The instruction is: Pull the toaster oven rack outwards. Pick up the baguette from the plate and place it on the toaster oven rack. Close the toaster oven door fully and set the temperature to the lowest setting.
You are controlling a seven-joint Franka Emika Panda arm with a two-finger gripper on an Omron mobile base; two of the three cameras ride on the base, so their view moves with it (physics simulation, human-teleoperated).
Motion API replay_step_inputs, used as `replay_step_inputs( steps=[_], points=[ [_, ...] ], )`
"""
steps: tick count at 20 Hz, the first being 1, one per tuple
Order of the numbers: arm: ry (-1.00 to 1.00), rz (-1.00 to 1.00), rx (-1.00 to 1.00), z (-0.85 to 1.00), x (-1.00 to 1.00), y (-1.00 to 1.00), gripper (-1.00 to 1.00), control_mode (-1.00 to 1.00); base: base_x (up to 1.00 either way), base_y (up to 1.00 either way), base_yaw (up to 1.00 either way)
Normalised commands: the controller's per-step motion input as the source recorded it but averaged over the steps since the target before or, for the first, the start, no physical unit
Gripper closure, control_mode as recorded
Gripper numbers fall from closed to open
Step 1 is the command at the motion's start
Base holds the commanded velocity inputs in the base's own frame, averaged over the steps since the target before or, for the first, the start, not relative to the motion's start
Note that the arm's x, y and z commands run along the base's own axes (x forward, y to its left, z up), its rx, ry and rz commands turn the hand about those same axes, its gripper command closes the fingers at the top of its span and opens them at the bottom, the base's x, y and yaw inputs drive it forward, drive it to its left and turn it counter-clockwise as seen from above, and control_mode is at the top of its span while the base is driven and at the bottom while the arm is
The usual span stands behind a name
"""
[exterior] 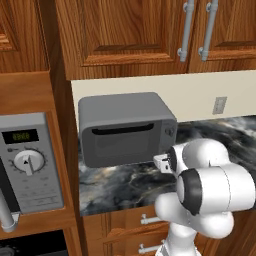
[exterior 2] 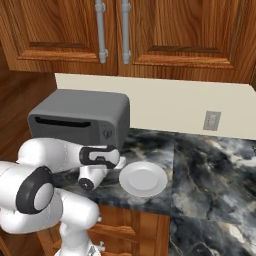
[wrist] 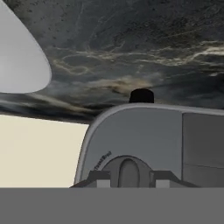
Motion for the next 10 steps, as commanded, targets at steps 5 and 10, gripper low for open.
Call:
replay_step_inputs(
  steps=[5, 10],
  points=[
    [0.10, -0.04, -0.07, -0.01, 0.03, 0.01, 1.00, -1.00, 0.00, 0.00, 0.00],
    [0.01, 0.00, -0.03, -0.23, 0.00, -0.01, 1.00, -1.00, 0.00, 0.00, 0.00]
  ],
)
